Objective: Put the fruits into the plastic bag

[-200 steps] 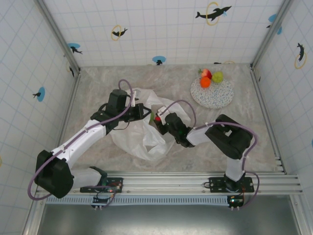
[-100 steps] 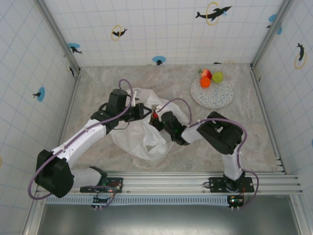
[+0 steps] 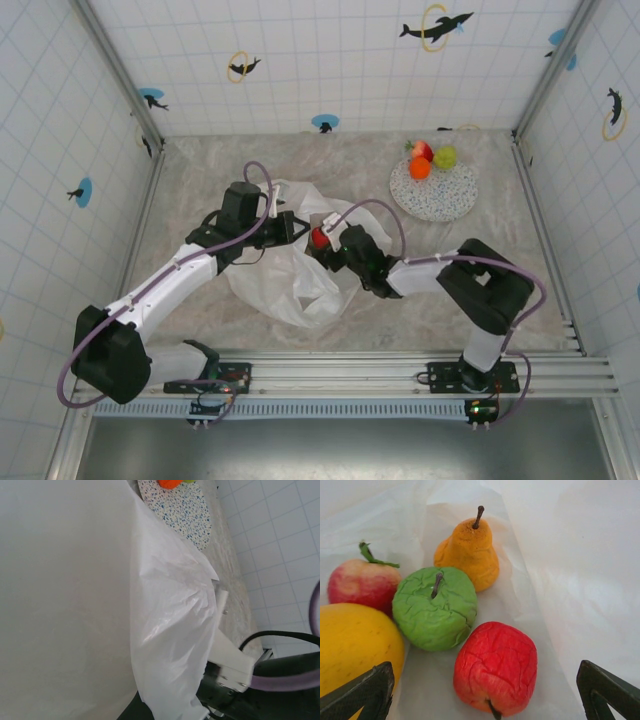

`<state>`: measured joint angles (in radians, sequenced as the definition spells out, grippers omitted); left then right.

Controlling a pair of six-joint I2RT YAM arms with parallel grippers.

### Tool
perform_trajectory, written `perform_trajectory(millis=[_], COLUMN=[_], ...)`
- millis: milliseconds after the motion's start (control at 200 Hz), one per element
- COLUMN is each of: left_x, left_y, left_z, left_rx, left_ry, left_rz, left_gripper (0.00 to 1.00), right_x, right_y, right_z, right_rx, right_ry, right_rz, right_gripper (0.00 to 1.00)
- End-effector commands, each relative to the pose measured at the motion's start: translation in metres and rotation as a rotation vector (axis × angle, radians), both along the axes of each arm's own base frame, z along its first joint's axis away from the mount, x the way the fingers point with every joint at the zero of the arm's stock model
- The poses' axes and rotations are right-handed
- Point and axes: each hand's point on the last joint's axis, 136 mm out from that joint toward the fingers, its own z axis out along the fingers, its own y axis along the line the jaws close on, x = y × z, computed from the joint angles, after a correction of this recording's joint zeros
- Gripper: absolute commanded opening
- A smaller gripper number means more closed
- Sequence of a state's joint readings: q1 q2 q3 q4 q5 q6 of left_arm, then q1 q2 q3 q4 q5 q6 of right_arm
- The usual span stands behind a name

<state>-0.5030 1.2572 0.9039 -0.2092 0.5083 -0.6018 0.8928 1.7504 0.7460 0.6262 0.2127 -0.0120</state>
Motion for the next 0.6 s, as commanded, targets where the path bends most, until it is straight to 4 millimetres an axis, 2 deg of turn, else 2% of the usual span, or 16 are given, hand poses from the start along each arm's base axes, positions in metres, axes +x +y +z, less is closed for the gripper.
perform_trajectory(millis=[0, 135, 255, 425, 596], left_x=[0.004, 0.004, 0.005, 0.006, 0.006], left_y=[-0.001, -0.002, -0.003, -0.003, -0.002], left_z=[0.008, 0.007, 0.007, 0.008, 0.009], left_rx=[-0.005, -0.006, -0.009, -0.013, -0.012], left_ry=[-0.025, -0.024, -0.022, -0.018, -0.019], left_rz=[-0.011, -0.013, -0.013, -0.010, -0.007], left_gripper=[0.00, 0.00, 0.00, 0.00, 0.00], right_x=[-0.022, -0.033, -0.031, -0.013, 0.009], right_y=[-0.011, -0.025, -0.029, -0.016, 0.004], right_z=[-0.012, -0.024, -0.034, -0.041, -0.037], right_rx=[-0.069, -0.105, -0.102, -0.102, -0.051], right_ry=[0.048, 0.087, 0.129, 0.138, 0.114], right_rz=[0.070, 0.095, 0.098, 0.079, 0.044], right_gripper=[0.96, 0.91, 0.79, 0.62, 0.55])
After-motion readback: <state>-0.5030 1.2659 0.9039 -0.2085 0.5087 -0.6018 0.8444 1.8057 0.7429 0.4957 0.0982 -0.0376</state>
